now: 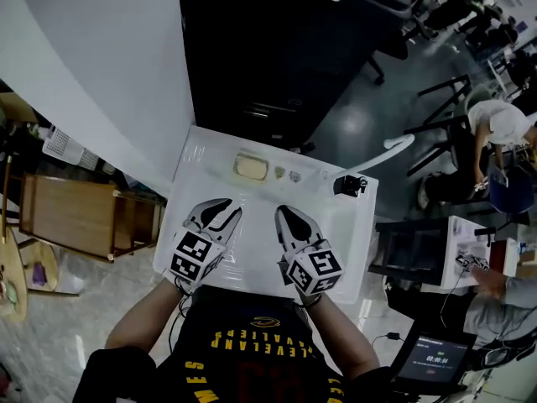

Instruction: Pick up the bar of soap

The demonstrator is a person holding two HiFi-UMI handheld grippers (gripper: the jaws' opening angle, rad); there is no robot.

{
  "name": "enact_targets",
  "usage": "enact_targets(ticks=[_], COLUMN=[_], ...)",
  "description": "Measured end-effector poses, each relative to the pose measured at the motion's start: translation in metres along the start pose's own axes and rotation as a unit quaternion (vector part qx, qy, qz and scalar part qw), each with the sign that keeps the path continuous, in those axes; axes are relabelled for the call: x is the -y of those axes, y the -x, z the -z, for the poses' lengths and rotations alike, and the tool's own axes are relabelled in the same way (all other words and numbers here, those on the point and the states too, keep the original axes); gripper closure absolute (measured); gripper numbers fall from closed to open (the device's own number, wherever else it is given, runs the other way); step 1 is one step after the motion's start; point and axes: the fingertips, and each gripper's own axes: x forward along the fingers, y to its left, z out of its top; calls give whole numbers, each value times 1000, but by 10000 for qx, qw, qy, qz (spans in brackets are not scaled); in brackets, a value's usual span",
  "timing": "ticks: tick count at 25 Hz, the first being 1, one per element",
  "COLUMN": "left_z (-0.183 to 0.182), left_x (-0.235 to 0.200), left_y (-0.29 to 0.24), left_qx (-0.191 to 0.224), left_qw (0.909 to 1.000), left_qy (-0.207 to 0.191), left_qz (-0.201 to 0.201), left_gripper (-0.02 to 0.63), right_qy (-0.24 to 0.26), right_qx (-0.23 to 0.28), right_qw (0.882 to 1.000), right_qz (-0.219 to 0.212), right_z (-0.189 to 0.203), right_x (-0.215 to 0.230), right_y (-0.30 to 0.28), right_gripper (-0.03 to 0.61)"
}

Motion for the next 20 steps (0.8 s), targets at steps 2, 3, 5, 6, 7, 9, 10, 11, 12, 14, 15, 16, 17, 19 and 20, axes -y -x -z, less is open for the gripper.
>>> enact_targets(ticks=[2, 3, 5, 6, 7, 9, 10, 11, 12, 14, 15, 16, 17, 19, 20], left_z=[10, 14, 22, 26, 30, 36, 40, 43, 47, 52, 55, 59, 63, 74, 80], left_x=[-8, -13, -20, -24, -26, -29, -32, -36, -40, -48, -52, -56, -59, -63, -64], left_y=[-12, -18, -30, -35, -40, -49, -54, -60, -66, -80, -87, -93, -98, -107, -112], left_qx=[-132, -198, -313, -360, -402, -497, -571, -666, -768, -937, -1015, -1095, -1174, -1312, -1369], left_qw=[9999, 9998, 9994, 9991, 9989, 9984, 9979, 9971, 9961, 9939, 9929, 9918, 9907, 9887, 9878], left_qy=[-38, -62, -128, -152, -161, -191, -242, -314, -394, -549, -606, -643, -670, -725, -734], left_qz=[-40, -59, -103, -132, -158, -186, -190, -190, -185, -165, -154, -141, -127, -93, -70], left_gripper=[506, 503, 497, 494, 491, 480, 472, 460, 449, 435, 433, 431, 431, 431, 431], right_qy=[241, 407, 757, 907, 1039, 1272, 1375, 1462, 1537, 1708, 1808, 1909, 2012, 2300, 2513], right_qx=[-176, -277, -508, -631, -748, -955, -1054, -1150, -1246, -1474, -1608, -1741, -1867, -2115, -2256], right_qw=[9995, 9987, 9953, 9929, 9904, 9852, 9825, 9799, 9774, 9712, 9671, 9627, 9579, 9452, 9360], right_qz=[-61, -129, -328, -434, -523, -641, -684, -718, -742, -769, -786, -810, -845, -942, -996], right_z=[5, 8, 16, 21, 25, 34, 38, 42, 46, 57, 63, 69, 74, 82, 86], right_x=[7, 9, 14, 16, 19, 25, 27, 30, 34, 44, 49, 53, 56, 61, 64], right_y=[-15, -24, -44, -53, -61, -75, -82, -89, -96, -110, -116, -122, -127, -137, -142], right_gripper=[558, 558, 558, 558, 558, 553, 527, 488, 463, 432, 414, 398, 385, 362, 356])
